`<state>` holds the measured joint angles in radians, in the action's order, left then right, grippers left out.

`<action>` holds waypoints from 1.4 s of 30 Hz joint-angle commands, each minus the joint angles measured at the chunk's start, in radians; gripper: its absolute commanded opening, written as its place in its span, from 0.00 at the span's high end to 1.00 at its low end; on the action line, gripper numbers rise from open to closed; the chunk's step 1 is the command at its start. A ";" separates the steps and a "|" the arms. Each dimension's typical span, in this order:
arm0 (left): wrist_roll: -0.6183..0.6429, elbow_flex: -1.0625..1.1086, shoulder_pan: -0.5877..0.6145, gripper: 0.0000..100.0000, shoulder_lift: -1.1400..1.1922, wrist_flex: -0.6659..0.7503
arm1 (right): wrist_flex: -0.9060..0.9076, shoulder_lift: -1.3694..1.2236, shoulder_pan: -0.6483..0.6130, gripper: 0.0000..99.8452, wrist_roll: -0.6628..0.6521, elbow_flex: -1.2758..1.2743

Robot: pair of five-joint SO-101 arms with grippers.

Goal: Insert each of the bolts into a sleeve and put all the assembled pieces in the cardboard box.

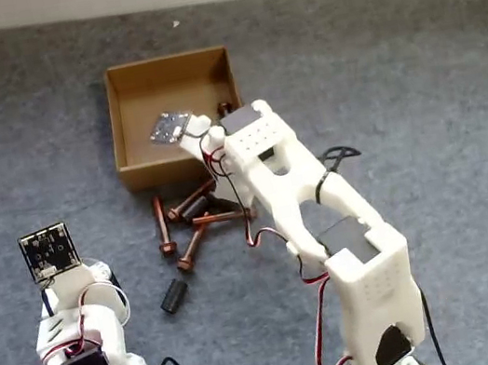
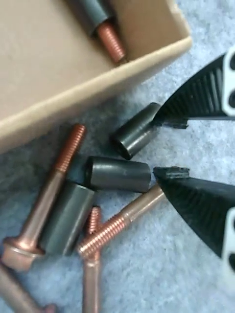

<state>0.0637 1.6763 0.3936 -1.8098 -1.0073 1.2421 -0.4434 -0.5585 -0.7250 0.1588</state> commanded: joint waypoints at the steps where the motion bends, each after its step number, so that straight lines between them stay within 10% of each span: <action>1: -0.014 0.019 0.002 0.99 -0.007 0.025 | -0.033 0.016 0.008 0.87 -0.009 0.076; 33: -0.014 0.019 0.002 0.99 -0.007 0.025 | 0.068 -0.150 0.013 0.99 -0.049 0.093; 42: -0.014 0.019 0.002 0.99 -0.007 0.025 | 0.168 0.101 0.022 0.99 0.112 0.127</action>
<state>0.0637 1.6763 0.3936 -1.8098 -1.0073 1.3617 -0.4925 -0.5524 -0.6651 0.2524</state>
